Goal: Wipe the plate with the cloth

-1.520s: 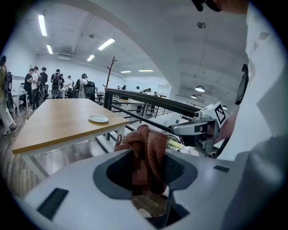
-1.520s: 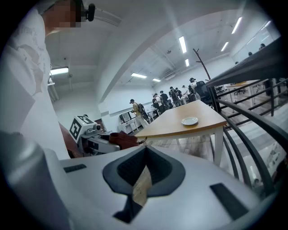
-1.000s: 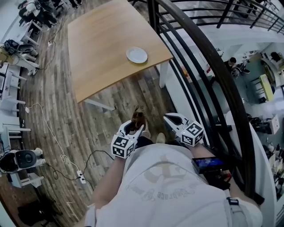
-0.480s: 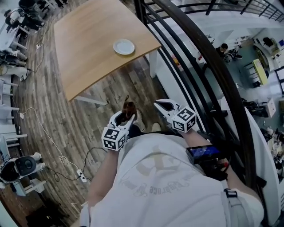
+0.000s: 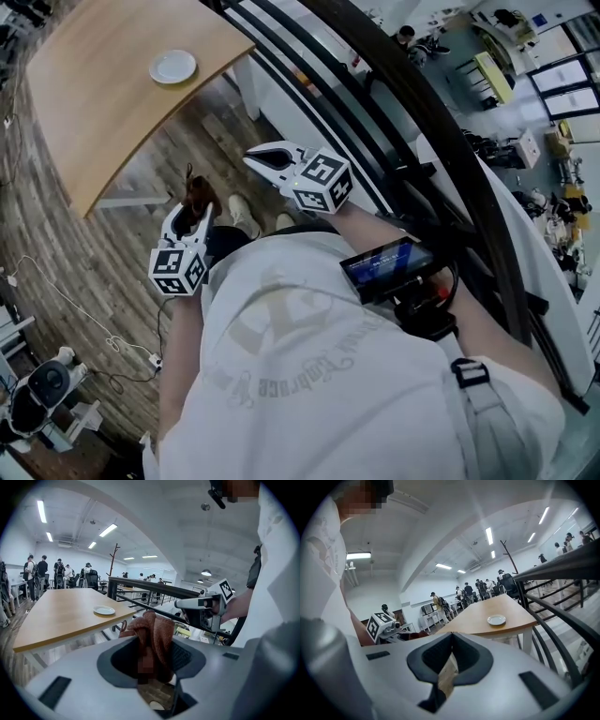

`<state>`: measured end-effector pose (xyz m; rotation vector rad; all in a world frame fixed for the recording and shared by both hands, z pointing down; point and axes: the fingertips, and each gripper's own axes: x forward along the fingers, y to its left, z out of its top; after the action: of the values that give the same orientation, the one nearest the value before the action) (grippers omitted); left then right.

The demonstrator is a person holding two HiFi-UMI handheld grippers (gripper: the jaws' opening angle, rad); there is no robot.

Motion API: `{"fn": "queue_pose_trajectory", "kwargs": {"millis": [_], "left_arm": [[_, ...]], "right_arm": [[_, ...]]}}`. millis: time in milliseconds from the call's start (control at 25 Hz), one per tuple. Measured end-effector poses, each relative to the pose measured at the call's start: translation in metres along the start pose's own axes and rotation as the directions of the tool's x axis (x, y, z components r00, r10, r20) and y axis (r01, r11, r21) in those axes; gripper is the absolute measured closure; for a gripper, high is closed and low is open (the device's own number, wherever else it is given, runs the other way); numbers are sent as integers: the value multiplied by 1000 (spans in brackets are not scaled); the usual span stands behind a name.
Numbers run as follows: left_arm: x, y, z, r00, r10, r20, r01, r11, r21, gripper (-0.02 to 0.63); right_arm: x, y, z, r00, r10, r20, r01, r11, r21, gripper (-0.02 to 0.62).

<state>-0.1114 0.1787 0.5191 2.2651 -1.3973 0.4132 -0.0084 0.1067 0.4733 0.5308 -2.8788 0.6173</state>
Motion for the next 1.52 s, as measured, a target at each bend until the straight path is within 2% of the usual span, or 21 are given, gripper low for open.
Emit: {"fn": "queue_pose_trajectory", "kwargs": {"millis": [280,560,840,1040,1320,1520], "left_arm": [[-4,16,9,1000,19,16,-19,1000,1,436],[6,42,6,1000,1,8,-1,1000,-9,437],[22,84,27,1000,-16,17,17,1000,-23,436],[37,134,35,999,-42,7,42,999,-27,436],[53,188,62,994,-106,21,106,994,-28,437],[61,212,56,989,-146,5,146,989,-28,436]], "right_arm": [[16,3,0,999,20,-25,-20,1000,3,581],[41,-11,-8,999,4,-49,-2,999,33,581],[87,-32,3,997,-4,-82,9,998,59,581],[136,-48,11,995,-14,-103,19,998,52,581],[177,-69,31,988,-96,-124,101,994,37,581],[190,-74,24,978,-150,-144,157,987,39,581]]}}
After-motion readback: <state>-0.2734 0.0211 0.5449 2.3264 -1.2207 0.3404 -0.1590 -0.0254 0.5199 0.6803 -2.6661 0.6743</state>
